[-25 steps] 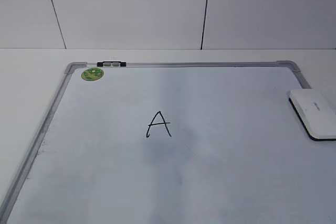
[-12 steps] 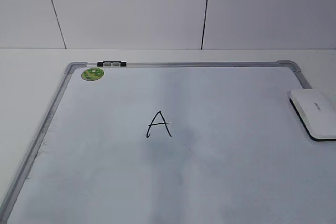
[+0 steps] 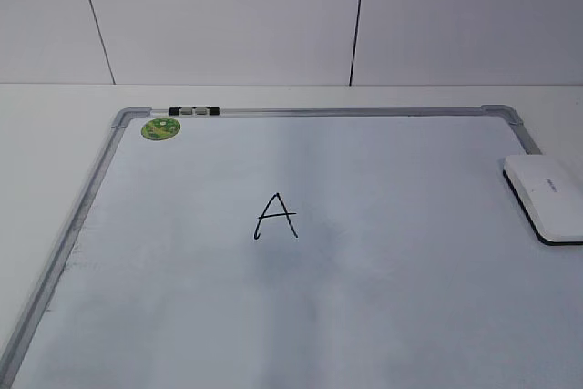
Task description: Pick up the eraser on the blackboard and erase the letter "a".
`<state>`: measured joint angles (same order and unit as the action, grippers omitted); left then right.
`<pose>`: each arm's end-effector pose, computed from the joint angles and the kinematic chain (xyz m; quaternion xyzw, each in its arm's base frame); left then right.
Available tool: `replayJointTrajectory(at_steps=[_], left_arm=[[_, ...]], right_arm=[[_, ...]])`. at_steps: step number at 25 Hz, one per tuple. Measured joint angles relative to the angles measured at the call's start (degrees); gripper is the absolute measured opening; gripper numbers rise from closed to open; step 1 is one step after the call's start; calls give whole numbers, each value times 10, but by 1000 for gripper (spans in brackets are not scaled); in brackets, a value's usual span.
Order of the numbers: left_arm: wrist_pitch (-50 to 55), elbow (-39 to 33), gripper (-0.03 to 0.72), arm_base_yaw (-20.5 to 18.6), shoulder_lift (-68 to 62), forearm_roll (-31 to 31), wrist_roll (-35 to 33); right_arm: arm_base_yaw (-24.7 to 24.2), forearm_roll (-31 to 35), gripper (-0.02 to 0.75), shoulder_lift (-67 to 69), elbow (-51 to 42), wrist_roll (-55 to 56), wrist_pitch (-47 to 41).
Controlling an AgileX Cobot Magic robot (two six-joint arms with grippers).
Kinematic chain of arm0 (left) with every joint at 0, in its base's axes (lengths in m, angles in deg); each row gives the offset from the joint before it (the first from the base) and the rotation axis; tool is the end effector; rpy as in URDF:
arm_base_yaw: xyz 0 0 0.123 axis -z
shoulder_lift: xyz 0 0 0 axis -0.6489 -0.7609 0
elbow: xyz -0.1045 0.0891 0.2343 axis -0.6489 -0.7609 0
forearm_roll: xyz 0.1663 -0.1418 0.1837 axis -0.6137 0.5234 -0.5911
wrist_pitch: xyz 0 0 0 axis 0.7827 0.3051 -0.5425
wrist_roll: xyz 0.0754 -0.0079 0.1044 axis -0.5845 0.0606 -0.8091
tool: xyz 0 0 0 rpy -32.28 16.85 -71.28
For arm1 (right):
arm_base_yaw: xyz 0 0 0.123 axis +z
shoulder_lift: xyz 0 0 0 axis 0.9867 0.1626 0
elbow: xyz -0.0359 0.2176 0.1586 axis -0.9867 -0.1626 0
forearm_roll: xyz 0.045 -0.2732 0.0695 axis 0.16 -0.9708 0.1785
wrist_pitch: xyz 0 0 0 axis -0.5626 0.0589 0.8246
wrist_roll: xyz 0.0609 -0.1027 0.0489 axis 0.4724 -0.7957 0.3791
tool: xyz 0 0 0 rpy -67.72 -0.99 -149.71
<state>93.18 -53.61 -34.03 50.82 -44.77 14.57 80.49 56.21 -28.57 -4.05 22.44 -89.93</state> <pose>0.0706 -0.0029 0.2728 -0.0103 0.8660 -0.0394 0.4984 0.0636 -0.0017 0.2676 -0.0410 0.8713 -0.0309 0.4881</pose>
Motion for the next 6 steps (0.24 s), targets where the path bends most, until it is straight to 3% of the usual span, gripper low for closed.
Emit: replayJointTrajectory(at_steps=[6], left_arm=[[0,0,539,0,0,0,0]], right_arm=[[0,0,592,0,0,0,0]])
